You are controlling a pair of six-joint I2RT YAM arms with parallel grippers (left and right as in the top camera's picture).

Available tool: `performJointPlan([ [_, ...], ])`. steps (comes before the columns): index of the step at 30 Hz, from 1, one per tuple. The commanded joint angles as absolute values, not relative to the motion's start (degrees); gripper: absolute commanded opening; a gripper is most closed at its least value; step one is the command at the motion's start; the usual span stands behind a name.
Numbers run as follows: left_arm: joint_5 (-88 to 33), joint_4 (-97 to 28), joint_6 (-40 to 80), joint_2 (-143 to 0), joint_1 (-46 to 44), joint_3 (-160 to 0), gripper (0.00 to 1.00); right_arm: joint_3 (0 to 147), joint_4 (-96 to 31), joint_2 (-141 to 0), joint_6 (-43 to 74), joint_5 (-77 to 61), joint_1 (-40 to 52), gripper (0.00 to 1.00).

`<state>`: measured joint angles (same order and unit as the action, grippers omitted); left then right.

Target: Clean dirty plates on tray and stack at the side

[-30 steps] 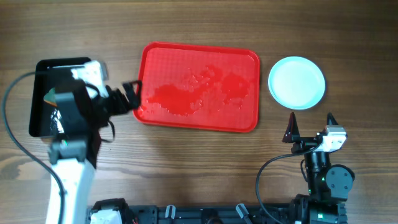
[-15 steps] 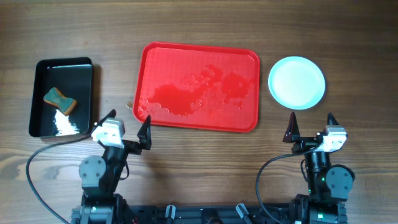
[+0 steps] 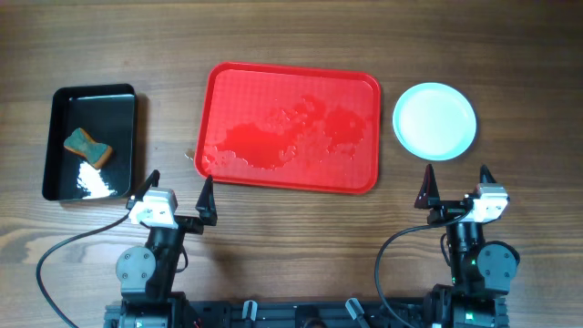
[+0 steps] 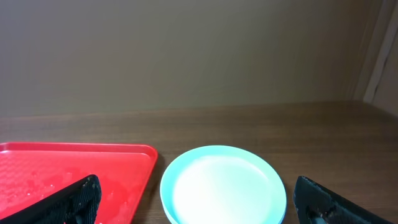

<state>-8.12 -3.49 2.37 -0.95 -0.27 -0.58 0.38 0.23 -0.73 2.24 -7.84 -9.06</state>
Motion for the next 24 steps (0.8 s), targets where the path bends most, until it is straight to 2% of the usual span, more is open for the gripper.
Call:
performJointPlan([
  [1, -7.4, -4.0, 1.9, -0.2, -0.5, -0.3, 1.00, 0.3, 0.4, -0.3, 1.5, -7.4, -9.3, 1.00],
  [7, -7.4, -4.0, -3.9, -0.2, -0.5, -0.3, 1.00, 0.3, 0.4, -0.3, 1.5, -7.4, -9.3, 1.00],
  [17, -6.9, -4.1, -4.1, -0.2, -0.5, -0.3, 1.00, 0.3, 0.4, -0.3, 1.5, -7.4, -9.3, 1.00],
  [24, -2.3, -4.5, -4.1, -0.2, -0.5, -0.3, 1.00, 0.3, 0.4, -0.3, 1.5, -7.4, -9.3, 1.00],
])
